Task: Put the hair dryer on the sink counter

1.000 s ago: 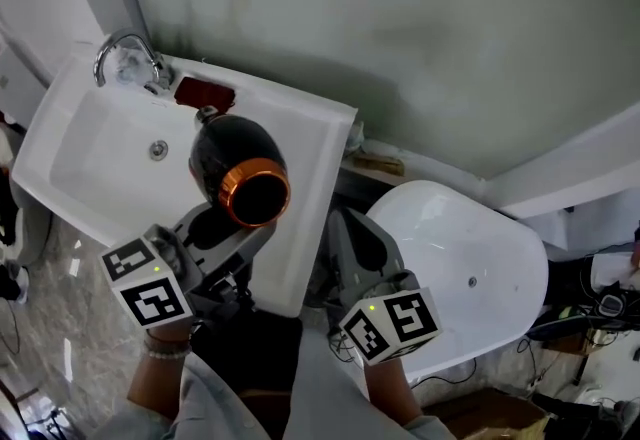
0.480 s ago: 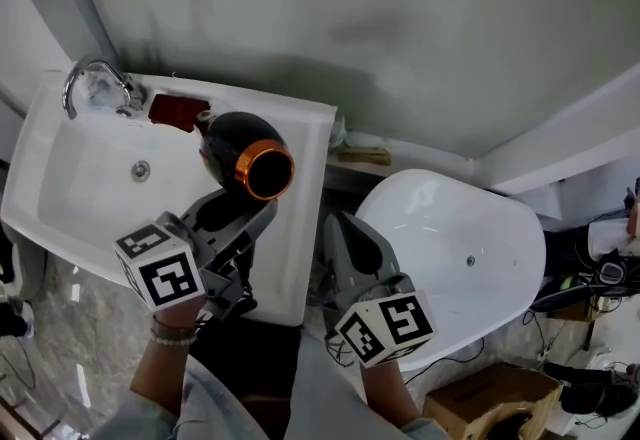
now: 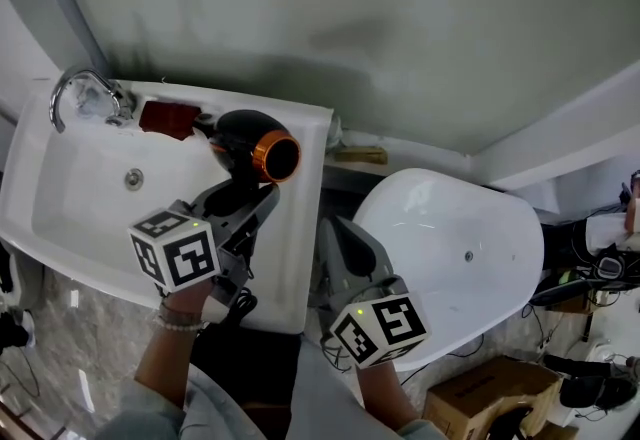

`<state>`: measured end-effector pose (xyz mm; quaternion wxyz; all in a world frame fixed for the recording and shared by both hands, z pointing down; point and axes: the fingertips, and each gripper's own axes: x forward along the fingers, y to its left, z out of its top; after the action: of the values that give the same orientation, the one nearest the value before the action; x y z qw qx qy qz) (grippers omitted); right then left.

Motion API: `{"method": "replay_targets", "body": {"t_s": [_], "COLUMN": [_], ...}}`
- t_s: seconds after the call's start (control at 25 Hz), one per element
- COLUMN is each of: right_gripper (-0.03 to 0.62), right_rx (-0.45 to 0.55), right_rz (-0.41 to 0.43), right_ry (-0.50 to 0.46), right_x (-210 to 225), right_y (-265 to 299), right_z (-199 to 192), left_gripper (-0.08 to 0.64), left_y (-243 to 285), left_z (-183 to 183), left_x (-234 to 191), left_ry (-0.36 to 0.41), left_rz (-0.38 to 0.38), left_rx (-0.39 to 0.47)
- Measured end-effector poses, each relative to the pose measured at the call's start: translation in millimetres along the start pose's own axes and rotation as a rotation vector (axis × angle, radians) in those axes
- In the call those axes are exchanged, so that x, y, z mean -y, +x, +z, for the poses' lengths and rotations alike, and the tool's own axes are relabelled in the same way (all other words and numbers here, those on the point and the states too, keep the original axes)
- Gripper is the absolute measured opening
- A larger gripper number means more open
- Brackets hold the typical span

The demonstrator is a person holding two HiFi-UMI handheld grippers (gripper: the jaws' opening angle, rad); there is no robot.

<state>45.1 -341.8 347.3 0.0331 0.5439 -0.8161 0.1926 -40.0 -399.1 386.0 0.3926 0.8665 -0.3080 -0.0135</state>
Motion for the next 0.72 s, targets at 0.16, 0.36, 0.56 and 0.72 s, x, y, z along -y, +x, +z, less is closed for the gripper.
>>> {"method": "replay_targets", "body": {"t_s": [0.16, 0.36, 0.56, 0.72], "right_gripper": [-0.003, -0.003, -0.003, -0.003], "right_rx": [-0.019, -0.045, -0.06, -0.073], "right_rz": [-0.004, -0.019, -0.029, -0.037], "right_ry": [0.002, 0.007, 0.015, 0.028], "right_x": [3, 7, 13, 17], "right_y": [6, 8, 9, 10], "right_z": [-7, -17, -23, -31], "left_gripper": [0.183, 0.183, 0.183, 0.183], "left_y": [16, 37, 54, 67], "left_z": [-7, -20, -33, -44], "left_x": [-19, -46, -66, -87], "left_ry": [-0.024, -0.037, -0.029, -0.022], "left_rz": [0.031, 0.116, 0.15, 0.195], "left_rx": [-0.037, -0.096, -0.149, -0.189]}}
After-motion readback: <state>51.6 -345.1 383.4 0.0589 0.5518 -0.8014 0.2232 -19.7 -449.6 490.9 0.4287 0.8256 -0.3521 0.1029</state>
